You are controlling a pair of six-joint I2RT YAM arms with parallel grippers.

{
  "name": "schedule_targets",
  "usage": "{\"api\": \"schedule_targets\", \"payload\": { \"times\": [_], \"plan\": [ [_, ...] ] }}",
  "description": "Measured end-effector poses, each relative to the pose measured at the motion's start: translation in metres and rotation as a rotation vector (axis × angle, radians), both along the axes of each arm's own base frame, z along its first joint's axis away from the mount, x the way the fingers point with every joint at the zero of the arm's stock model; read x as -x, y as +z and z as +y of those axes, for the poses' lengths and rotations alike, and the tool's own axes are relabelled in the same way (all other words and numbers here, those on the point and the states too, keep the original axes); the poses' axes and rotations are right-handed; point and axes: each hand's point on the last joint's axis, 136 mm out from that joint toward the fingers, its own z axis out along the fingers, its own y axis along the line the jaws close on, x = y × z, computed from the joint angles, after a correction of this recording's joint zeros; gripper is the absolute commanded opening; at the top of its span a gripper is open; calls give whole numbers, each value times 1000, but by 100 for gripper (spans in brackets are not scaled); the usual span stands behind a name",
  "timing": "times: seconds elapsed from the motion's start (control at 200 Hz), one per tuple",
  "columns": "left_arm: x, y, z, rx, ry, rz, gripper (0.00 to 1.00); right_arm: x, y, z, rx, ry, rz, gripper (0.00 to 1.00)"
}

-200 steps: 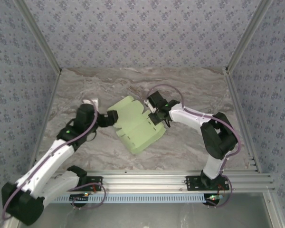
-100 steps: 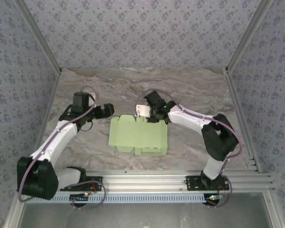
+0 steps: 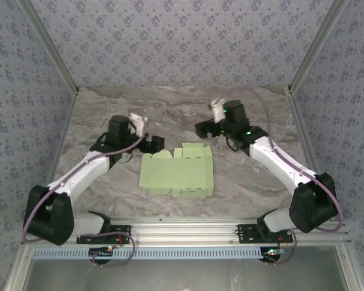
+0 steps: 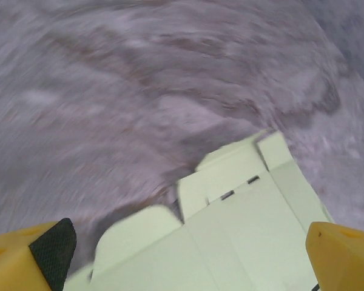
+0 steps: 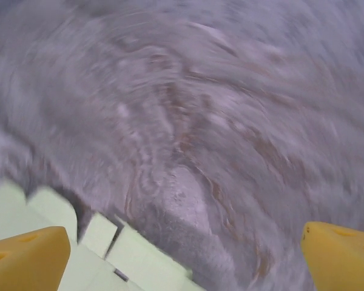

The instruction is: Fold the paper box

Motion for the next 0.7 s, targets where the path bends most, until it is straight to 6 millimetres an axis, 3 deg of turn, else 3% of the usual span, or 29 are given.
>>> {"api": "schedule_targets", "payload": {
  "times": [0.07,0.15,0.215,0.29,0.445,0.625,0.7],
  "plan": [
    [-9,10,-32,-45,-150,-69,99,-5,-19,-38,-134,-179,148,100],
    [-38,15,-62,-91,-271,-98,98,6,-52,-69,-242,-329,328,100],
    [-68,13,-84,-129,-370,-109,98,21,-76,-81,-314,-403,455,100],
    [-88,1,-103,-156,-480,-128,95,37,-96,-88,-381,-455,576,100],
    [-68,-47,-126,-270,-698,-89,88,56,-104,-100,-478,-516,690,100],
    [-45,-77,-152,-329,-848,-68,67,66,-96,-108,-542,-533,701,100],
    [-44,-85,-153,-342,-871,-66,51,67,-96,-109,-553,-534,710,99]
  ]
}}
